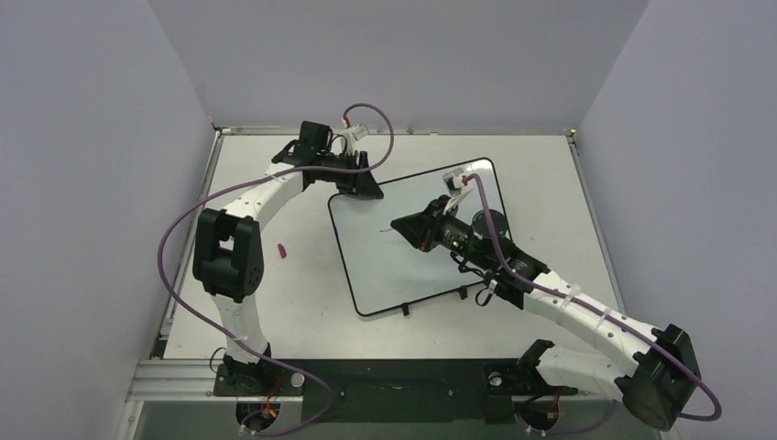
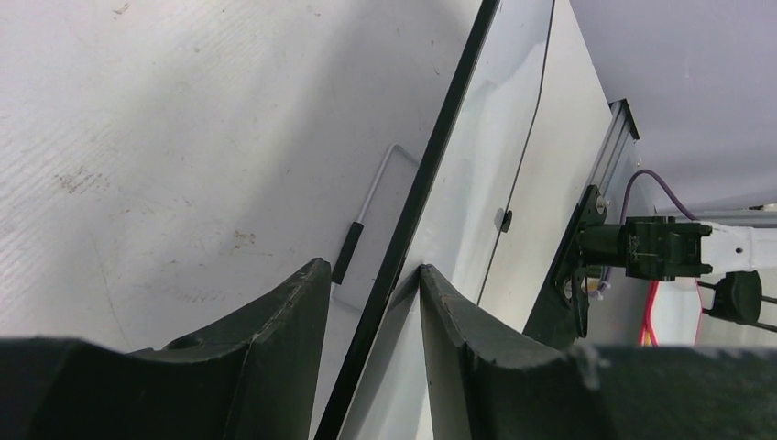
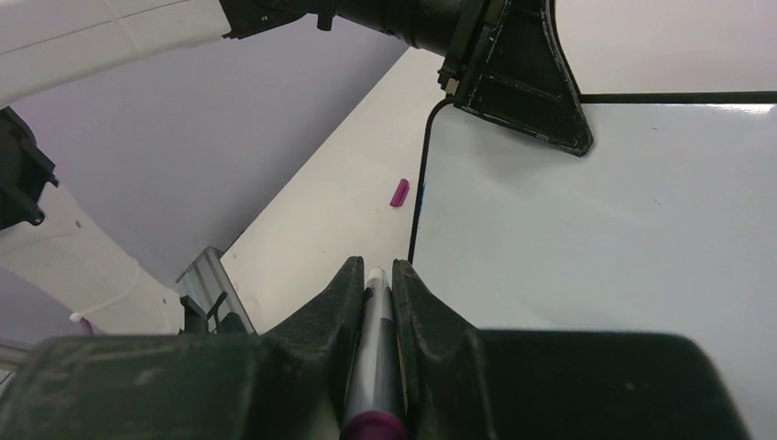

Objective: Write a sentence on the whiteboard
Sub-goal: Hold the whiteboard on the whiteboard stand.

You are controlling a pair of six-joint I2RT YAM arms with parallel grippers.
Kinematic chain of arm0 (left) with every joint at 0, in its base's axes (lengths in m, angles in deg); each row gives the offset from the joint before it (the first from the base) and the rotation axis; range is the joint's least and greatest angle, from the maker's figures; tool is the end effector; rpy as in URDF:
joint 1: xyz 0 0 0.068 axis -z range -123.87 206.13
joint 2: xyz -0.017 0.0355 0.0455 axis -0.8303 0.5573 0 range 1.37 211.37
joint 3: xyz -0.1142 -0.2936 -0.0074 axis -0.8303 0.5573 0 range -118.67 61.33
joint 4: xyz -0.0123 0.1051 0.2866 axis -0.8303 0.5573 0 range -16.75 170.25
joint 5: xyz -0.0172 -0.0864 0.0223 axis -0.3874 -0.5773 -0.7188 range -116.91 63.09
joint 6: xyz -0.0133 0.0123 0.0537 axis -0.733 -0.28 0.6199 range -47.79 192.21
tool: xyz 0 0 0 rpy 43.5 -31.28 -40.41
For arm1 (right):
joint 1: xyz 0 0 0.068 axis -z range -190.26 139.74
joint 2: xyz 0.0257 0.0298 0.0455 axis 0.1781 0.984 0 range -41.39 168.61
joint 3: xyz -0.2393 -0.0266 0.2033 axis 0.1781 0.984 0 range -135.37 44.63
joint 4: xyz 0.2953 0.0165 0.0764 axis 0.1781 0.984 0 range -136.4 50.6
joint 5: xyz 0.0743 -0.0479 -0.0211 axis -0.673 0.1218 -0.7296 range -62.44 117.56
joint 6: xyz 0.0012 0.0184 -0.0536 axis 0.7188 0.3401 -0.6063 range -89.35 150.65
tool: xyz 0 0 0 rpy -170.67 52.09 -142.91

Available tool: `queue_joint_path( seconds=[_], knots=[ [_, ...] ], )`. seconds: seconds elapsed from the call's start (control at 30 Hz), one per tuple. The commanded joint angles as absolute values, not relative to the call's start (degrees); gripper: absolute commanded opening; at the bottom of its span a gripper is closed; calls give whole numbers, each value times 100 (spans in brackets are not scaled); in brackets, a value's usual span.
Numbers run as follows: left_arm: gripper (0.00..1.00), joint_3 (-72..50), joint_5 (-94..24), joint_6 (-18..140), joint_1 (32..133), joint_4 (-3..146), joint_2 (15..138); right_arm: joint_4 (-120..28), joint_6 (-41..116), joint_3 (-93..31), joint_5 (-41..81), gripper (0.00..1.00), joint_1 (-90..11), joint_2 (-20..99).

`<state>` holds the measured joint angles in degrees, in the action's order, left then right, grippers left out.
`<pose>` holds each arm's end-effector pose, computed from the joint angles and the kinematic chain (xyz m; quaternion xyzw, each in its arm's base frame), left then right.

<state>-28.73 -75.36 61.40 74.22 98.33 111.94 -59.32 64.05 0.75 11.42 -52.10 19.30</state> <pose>0.4587 -0.1810 0.2839 0.2084 0.8328 -0.4539 0.2390 0.1994 0.1934 0.3471 -0.1488 0.7144 0.4939 0.4728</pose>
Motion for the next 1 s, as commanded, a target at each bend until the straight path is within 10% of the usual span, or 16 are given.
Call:
queue_joint_path(
  seconds=[0.0, 0.17, 0.3, 0.37, 0.97],
  knots=[
    [0, -2728, -7119, 5914, 7473, 9448, 10619, -7032, 6238, 269, 1724, 0, -5490, 2113],
    [2, -2630, -6956, 5891, 7551, 9467, 10429, -7339, 6268, 298, 1877, 0, -5618, 2337],
    [41, -2666, -7263, 6030, 7532, 9502, 10490, -7230, 6211, 233, 1869, 0, -5636, 2354],
    [45, -2826, -7405, 6160, 7526, 9679, 10622, -7116, 6158, 218, 1862, 0, -5638, 2295],
    [42, -3905, -7602, 6860, 7476, 11018, 11380, -6536, 5982, 82, 1773, 0, -5638, 1972]
  ],
)
